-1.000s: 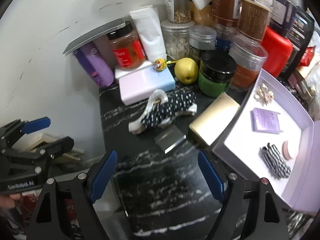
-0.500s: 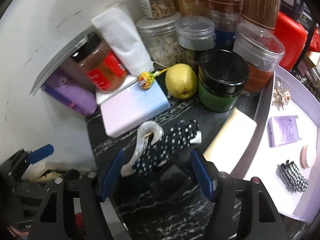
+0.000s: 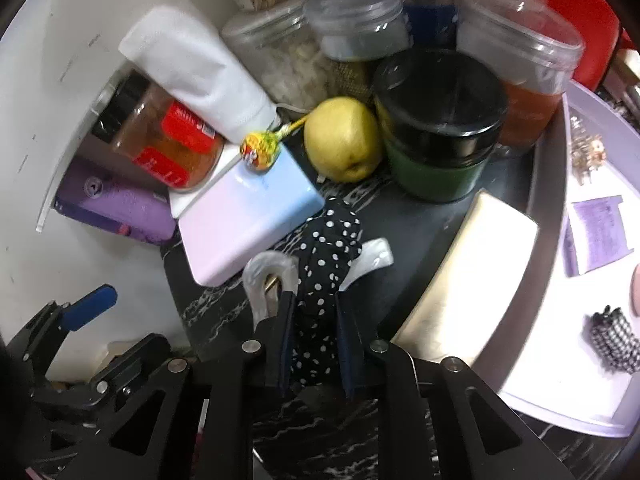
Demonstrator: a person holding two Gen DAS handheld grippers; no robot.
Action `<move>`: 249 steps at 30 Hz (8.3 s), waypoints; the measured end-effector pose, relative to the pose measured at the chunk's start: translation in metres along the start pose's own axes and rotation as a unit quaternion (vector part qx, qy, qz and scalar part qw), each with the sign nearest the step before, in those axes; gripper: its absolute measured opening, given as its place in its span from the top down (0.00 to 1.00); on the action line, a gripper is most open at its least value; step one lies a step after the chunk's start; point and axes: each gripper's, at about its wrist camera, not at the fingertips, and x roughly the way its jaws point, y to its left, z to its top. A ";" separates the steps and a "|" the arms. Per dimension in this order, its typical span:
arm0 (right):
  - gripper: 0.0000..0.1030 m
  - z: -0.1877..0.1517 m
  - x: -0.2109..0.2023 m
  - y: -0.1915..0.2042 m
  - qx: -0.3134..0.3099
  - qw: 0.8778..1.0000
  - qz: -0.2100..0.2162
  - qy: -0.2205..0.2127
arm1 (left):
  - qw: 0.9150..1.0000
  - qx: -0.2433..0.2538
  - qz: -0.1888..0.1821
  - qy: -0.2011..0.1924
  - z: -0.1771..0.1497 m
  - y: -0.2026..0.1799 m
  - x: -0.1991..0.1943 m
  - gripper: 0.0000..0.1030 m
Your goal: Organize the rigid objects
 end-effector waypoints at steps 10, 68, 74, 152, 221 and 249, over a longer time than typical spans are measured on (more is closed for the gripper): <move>0.82 -0.008 -0.027 -0.015 0.014 1.000 0.014 -0.004 | 0.998 0.013 -0.053 -0.008 0.015 -0.028 0.004 0.20; 0.82 -0.149 -0.075 -0.071 0.033 0.998 0.002 0.053 | 0.985 0.078 -0.082 0.133 -0.071 -0.127 0.013 0.39; 0.82 -0.159 -0.072 -0.087 0.052 0.997 -0.016 0.054 | 0.982 0.097 -0.081 0.144 -0.083 -0.145 0.032 0.39; 0.82 -0.167 -0.136 -0.075 0.186 0.982 -0.034 -0.025 | 0.941 0.290 -0.110 0.136 0.006 -0.211 -0.006 0.49; 0.82 -0.033 -0.125 -0.231 0.224 0.969 -0.088 -0.050 | 0.923 0.344 -0.112 0.131 0.149 -0.323 0.107 0.49; 0.80 -0.022 -0.098 -0.250 0.234 0.967 -0.085 -0.047 | 0.931 0.312 -0.118 0.148 0.155 -0.331 0.146 0.48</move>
